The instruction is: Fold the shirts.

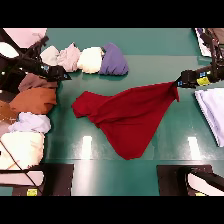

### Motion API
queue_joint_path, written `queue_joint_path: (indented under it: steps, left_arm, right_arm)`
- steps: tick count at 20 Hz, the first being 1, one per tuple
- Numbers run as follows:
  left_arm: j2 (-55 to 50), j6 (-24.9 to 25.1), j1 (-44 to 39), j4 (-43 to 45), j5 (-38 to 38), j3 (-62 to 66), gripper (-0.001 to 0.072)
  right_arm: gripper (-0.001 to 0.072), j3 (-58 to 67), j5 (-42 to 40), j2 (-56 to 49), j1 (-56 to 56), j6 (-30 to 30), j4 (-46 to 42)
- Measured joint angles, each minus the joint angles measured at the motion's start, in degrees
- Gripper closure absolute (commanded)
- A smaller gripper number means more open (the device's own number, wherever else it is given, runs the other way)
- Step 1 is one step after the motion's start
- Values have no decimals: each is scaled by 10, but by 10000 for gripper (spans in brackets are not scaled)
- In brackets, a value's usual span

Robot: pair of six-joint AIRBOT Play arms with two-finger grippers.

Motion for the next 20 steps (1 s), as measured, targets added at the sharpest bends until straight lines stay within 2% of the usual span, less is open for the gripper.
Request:
queue_joint_path:
  steps: [6, 13, 14, 15, 16, 17, 20]
  left_arm:
    - [-123, 24, 18, -61, -21, -5, 200]
    - [-157, 70, -38, -72, -5, -21, 203]
    - [-159, 72, -45, -74, -2, -22, 230]
    - [-160, 74, -49, -76, 1, -23, 385]
    - [-160, 75, -51, -78, 7, -23, 612]
    - [-161, 76, -53, -83, 9, -24, 685]
    - [-160, 81, -57, -109, 14, -24, 686]
  right_arm:
    - [692, 0, 0, 0, 0, 4, 0]
    - [691, 0, 0, 0, 0, 6, 0]
    - [691, 0, -1, 0, 0, 7, 0]
    - [692, 0, -1, 0, 0, 7, 0]
    - [691, 0, -1, 0, 0, 7, 0]
    - [691, 0, -1, 0, 0, 7, 0]
    - [691, 0, -2, 0, 0, 7, 0]
